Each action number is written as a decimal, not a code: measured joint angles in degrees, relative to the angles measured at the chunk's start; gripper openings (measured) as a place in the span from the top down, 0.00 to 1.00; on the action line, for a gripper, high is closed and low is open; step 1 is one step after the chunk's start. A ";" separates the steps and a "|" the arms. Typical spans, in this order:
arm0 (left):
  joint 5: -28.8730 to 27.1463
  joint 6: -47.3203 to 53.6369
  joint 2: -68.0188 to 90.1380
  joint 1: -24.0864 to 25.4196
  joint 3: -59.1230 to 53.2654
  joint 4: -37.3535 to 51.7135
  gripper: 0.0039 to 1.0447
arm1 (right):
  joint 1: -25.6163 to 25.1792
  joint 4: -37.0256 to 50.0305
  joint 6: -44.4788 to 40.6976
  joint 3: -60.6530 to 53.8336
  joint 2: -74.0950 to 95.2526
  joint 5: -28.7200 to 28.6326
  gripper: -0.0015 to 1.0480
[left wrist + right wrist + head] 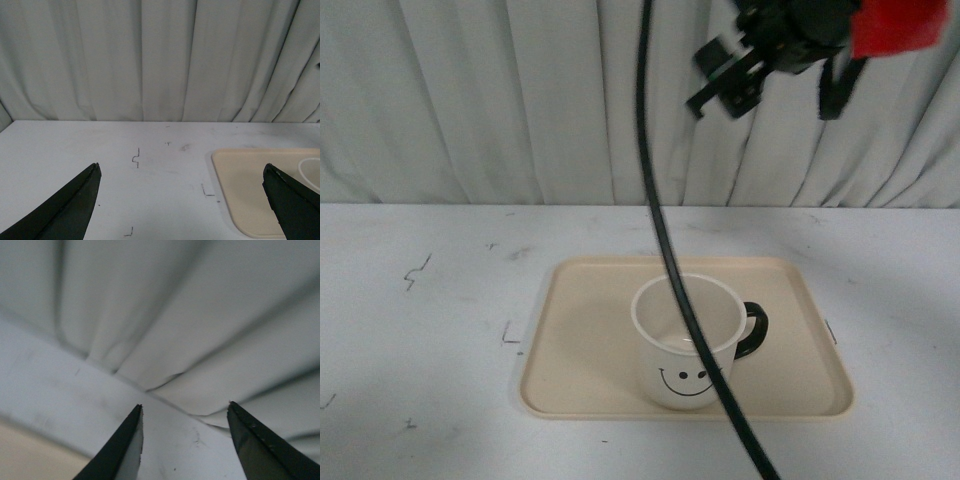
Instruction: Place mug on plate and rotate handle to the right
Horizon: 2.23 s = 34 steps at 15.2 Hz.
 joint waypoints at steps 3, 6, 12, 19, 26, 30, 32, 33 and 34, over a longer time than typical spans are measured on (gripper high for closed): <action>0.09 0.00 0.00 0.00 -0.02 0.13 0.06 | -7.87 46.25 22.36 -40.81 -17.97 2.97 0.90; 0.11 0.00 0.00 0.00 -0.02 0.13 0.06 | -9.09 52.24 24.55 -56.19 -25.49 -1.29 0.98; 0.13 0.00 0.00 0.00 -0.02 0.13 0.06 | -14.64 56.04 25.16 -74.62 -41.46 -6.16 0.98; 0.13 0.00 0.00 0.00 -0.02 0.13 0.06 | -20.37 44.89 25.20 -82.40 -58.29 -11.13 0.98; 0.13 0.00 0.00 0.00 -0.02 0.13 0.06 | -20.37 27.80 25.20 -85.35 -79.25 -11.26 0.98; 0.13 0.00 0.00 0.00 -0.02 0.13 0.06 | -20.37 18.16 25.20 -85.37 -89.70 -11.26 0.98; 0.13 0.00 0.00 0.00 0.00 0.13 0.06 | -20.37 14.34 25.20 -85.37 -93.46 -11.26 0.98; 0.13 0.00 0.00 0.00 -0.02 0.13 0.06 | -20.37 12.72 25.20 -85.37 -95.30 -11.26 0.98; 0.13 0.00 0.00 0.00 -0.02 0.13 0.06 | -20.37 9.03 25.18 -85.37 -98.99 -11.26 0.98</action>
